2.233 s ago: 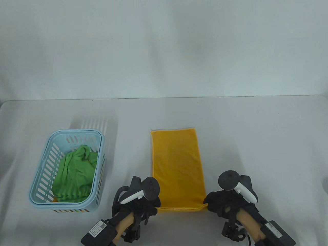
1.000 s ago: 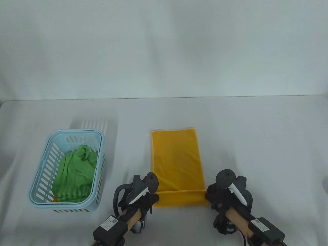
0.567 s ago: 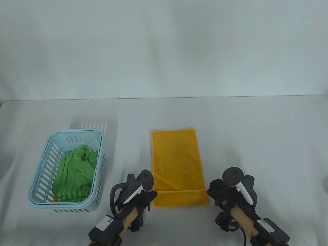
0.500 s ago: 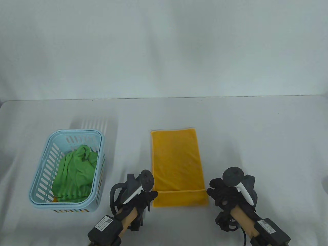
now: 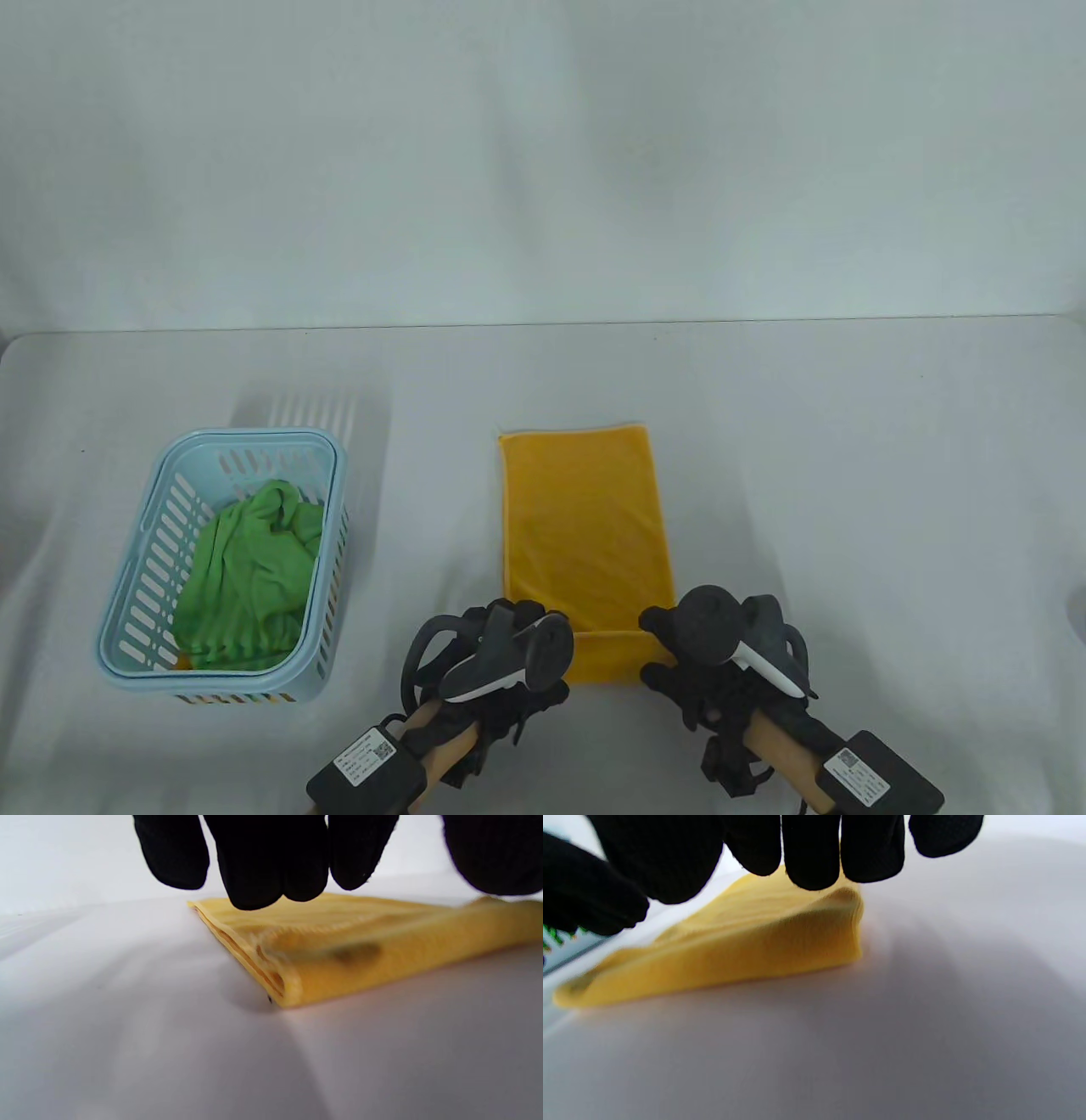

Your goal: Roll square towel into towel roll

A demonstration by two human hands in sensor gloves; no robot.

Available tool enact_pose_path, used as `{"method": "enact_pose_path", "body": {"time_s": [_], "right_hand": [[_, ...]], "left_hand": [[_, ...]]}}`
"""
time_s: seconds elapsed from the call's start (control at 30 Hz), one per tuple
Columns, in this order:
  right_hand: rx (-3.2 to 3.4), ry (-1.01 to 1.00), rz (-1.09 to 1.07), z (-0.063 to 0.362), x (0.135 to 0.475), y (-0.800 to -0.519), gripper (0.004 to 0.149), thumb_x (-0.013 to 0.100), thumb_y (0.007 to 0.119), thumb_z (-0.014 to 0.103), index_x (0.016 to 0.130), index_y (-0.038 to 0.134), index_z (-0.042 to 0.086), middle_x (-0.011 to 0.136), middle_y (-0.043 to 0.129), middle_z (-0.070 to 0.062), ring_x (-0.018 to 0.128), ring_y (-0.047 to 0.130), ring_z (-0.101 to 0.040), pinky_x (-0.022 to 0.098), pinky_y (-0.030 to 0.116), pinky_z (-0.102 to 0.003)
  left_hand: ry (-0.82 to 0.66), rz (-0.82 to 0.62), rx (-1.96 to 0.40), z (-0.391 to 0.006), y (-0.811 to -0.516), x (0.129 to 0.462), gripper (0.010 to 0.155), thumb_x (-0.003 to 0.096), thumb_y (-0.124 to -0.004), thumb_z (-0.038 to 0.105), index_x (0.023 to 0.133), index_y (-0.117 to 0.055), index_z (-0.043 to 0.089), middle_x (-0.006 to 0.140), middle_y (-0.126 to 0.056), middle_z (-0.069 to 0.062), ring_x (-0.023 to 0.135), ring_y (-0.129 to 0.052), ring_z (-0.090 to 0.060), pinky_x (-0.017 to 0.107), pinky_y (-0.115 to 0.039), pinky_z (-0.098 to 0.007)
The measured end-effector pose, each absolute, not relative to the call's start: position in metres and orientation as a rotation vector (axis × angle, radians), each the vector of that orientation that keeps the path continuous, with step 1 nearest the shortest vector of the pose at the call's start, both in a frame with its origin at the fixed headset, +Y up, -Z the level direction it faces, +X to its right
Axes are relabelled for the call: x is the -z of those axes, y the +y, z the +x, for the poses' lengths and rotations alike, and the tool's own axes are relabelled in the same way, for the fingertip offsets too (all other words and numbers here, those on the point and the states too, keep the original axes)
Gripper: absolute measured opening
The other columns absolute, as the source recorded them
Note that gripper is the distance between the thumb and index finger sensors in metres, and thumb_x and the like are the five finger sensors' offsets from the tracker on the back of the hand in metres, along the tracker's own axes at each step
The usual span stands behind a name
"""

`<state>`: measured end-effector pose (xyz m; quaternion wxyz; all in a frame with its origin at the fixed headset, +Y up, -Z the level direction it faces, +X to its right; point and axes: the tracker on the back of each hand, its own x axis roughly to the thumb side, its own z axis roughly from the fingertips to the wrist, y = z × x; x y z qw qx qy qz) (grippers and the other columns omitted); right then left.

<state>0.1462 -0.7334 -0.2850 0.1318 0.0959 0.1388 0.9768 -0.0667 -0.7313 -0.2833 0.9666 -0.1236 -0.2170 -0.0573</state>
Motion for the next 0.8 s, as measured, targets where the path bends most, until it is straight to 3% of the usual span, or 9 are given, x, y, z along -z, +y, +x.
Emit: {"method": "enact_pose_path", "body": {"time_s": [0.27,0.57,0.8], "right_hand": [[-3.019,0.394,0.348,0.133,0.281,-0.747,0.066,0.03,0.084,0.049,0.091,0.068,0.03,0.1,0.068,0.004,0.095,0.067,-0.03,0.068,0.059,-0.057],[-3.07,0.307,0.343,0.137,0.282,-0.757,0.063,0.03,0.088,0.043,0.088,0.066,0.035,0.098,0.065,0.01,0.094,0.068,-0.028,0.068,0.059,-0.056],[-3.049,0.2,0.327,0.137,0.282,-0.753,0.047,0.036,0.08,0.037,0.083,0.076,0.034,0.093,0.076,0.009,0.089,0.079,-0.028,0.065,0.065,-0.054]], "left_hand": [[-0.45,-0.286,0.194,-0.064,-0.746,0.281,0.075,0.0322,-0.077,0.058,0.102,-0.06,0.036,0.107,-0.062,0.006,0.097,-0.075,-0.023,0.073,-0.066,-0.049],[-0.421,-0.305,0.178,-0.074,-0.753,0.285,0.075,0.033,-0.077,0.056,0.101,-0.052,0.039,0.108,-0.055,0.01,0.099,-0.07,-0.017,0.076,-0.066,-0.044],[-0.406,-0.305,0.182,-0.076,-0.757,0.287,0.079,0.0328,-0.077,0.057,0.102,-0.045,0.037,0.109,-0.05,0.009,0.099,-0.067,-0.017,0.076,-0.064,-0.044]]}}
